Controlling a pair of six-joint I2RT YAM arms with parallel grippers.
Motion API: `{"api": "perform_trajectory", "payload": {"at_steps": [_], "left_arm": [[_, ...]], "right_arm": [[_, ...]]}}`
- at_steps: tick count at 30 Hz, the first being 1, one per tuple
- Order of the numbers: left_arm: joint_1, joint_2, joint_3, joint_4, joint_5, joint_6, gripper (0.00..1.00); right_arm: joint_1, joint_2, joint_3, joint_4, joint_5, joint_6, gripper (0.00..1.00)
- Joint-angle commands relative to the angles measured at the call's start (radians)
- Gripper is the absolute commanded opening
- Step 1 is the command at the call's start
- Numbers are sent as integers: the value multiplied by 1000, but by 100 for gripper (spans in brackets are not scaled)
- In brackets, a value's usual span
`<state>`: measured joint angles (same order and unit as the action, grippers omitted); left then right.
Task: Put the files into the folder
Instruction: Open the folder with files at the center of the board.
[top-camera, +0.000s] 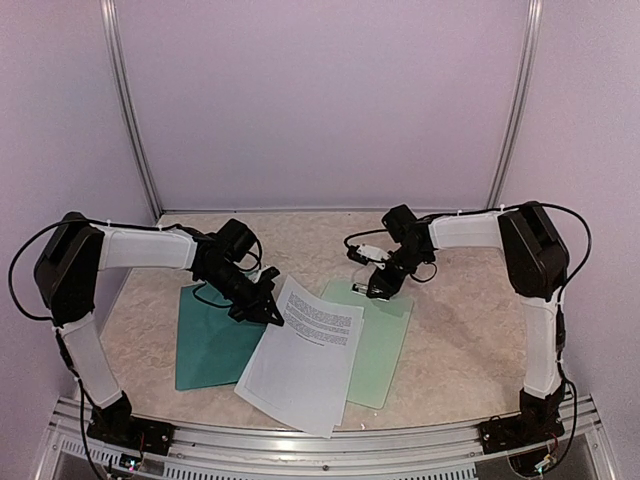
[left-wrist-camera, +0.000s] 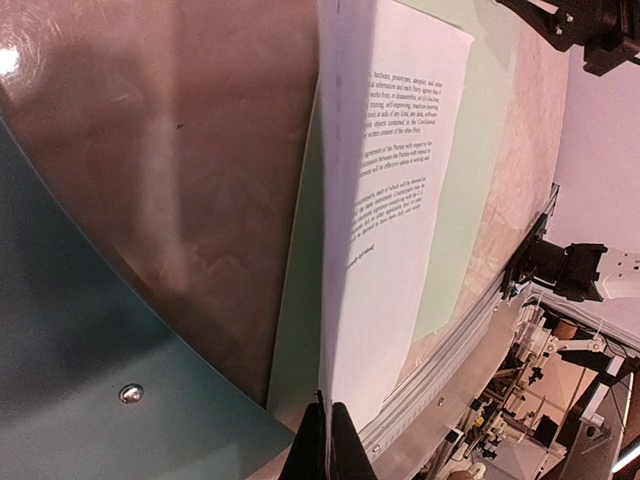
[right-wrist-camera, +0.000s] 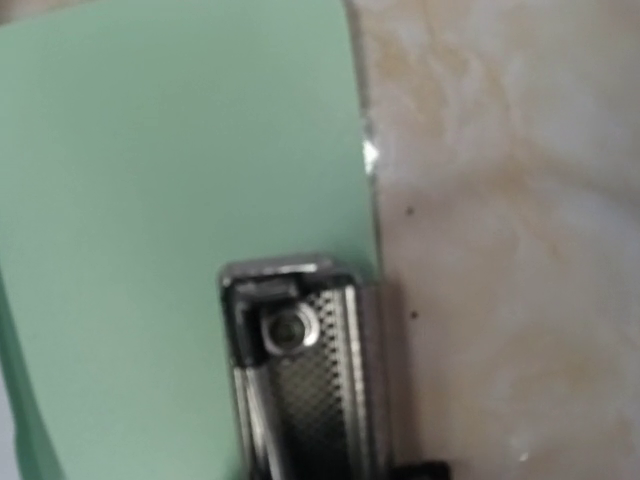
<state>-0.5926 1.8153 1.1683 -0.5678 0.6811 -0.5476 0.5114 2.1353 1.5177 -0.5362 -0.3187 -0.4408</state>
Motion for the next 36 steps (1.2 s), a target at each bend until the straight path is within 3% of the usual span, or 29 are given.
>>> {"api": "perform_trajectory", "payload": {"at_steps": [1,21,36], "left_arm": [[-8,11,17,-6,4,17,0],[-7,26,32,10,25,23,0],[8,146,113,112,212,-1,0]], "right_arm": [[-15,33,9,-40,-16,-11,38],[-22,21,-24,-31,-11,13,0],[-27,11,-53,3,-92,61,0]]}}
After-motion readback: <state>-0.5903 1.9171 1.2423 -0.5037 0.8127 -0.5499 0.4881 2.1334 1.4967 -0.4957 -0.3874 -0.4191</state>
